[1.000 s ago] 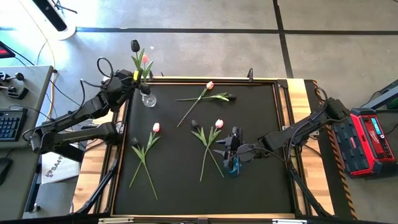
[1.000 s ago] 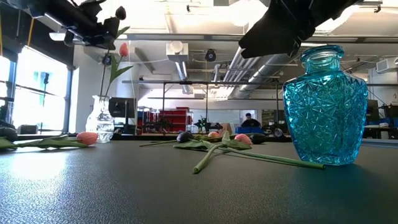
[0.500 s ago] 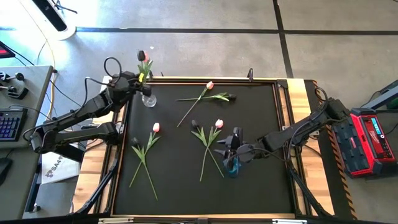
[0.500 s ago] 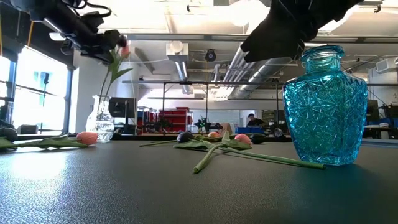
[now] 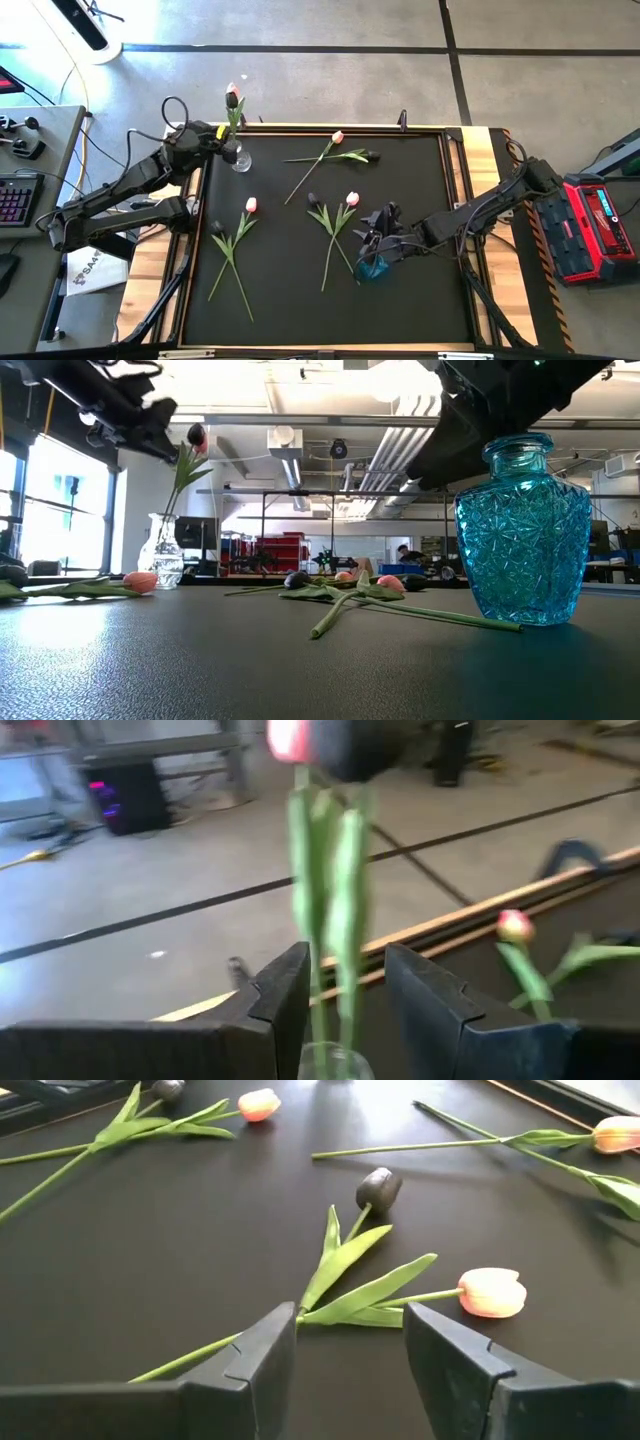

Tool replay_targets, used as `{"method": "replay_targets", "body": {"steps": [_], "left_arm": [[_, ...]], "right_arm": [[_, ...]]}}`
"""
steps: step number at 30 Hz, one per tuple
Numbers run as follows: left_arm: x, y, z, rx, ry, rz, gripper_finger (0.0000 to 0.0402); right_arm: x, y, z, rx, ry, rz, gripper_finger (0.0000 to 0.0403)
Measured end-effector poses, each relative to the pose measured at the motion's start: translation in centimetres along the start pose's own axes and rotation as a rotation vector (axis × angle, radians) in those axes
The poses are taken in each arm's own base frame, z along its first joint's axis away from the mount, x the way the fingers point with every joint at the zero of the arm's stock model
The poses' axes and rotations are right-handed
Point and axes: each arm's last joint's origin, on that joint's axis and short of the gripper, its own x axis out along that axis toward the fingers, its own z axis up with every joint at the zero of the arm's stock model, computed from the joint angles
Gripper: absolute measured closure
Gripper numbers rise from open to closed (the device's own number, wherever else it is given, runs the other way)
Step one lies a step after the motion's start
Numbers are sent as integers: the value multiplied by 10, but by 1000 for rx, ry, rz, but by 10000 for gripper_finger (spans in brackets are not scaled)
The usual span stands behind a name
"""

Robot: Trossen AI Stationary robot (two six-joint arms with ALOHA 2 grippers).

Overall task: Sort flowers into vase by color
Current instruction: Put the bottom right black flower into the transparent vase, then put the top right black flower into the transparent vase

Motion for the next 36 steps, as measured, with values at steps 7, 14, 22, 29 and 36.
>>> {"method": "replay_targets", "body": {"steps": [7, 14, 22, 29, 36], "left_arm": [[-14, -4, 0, 1, -26, -135, 280], [-19, -16, -2, 57, -17, -230, 280], [-28, -28, -7, 103, -4, -338, 280], [-32, -46, -14, 174, 34, -443, 280], [-30, -75, -30, 289, 120, -507, 280]], "right_arm": [[7, -9, 6, 12, -17, -59, 229], [25, -32, 17, 3, 43, -114, 229], [50, -71, 36, -25, 138, -122, 229], [69, -120, 51, -44, 221, -129, 229], [77, -170, 58, -115, 313, -137, 229]]}}
